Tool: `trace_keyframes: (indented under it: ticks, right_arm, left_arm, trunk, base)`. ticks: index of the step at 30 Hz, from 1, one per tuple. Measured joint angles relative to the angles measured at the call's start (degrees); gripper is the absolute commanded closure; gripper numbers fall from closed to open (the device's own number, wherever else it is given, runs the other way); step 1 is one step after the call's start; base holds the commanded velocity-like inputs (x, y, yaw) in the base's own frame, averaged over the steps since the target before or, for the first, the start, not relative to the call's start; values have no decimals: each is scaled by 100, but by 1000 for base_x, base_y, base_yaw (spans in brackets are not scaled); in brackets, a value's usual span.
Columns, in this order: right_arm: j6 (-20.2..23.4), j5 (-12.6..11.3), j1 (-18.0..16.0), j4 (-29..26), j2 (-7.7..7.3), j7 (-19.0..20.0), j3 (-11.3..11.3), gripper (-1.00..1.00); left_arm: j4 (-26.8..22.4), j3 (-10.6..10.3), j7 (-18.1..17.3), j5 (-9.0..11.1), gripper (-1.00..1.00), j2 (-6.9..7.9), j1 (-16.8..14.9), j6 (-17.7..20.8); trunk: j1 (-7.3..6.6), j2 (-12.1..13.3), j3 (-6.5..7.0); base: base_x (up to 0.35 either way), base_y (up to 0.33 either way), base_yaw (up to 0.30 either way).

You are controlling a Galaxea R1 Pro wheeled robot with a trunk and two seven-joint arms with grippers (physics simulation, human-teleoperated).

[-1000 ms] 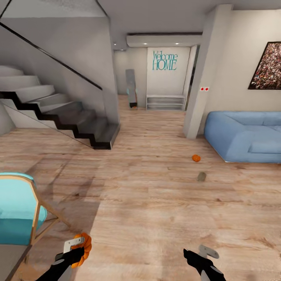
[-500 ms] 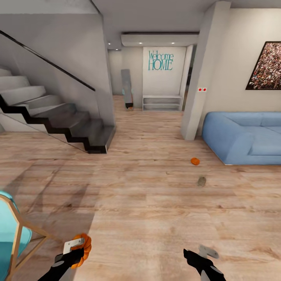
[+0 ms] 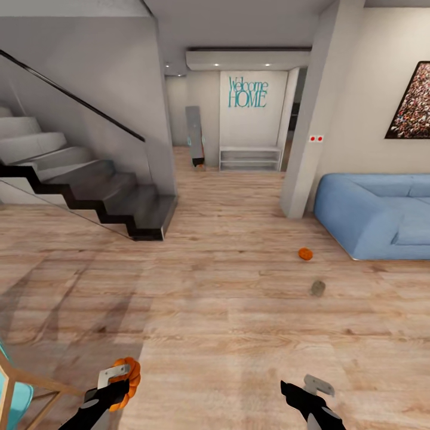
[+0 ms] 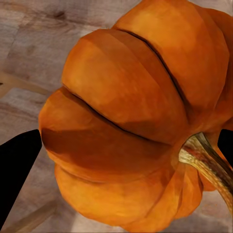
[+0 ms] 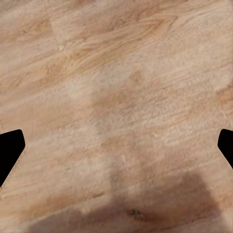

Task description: Place each of the two pumpkins and all three candles from the living room inside a cabinet in the living room (use any cabinet), then make sure every cabinet is closed, and position the cauldron so it is next to a table in the living room.

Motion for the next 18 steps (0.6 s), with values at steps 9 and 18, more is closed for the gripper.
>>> trace_keyframes:
  ticks: [9,18]
  right_arm:
    - [-66,1,0,0,-7,-1,-17,-100]
    - [-80,1,1,4,-1,-10,-23,-100]
  left_arm:
    - [1,-1,-1,-2,100,-9,0,-5]
    - [2,0,-1,2,100,-10,-1,-4]
  trunk:
    - [0,0,0]
    - [0,0,0]
  base:
    - [330,0,0]
    - [330,0,-41]
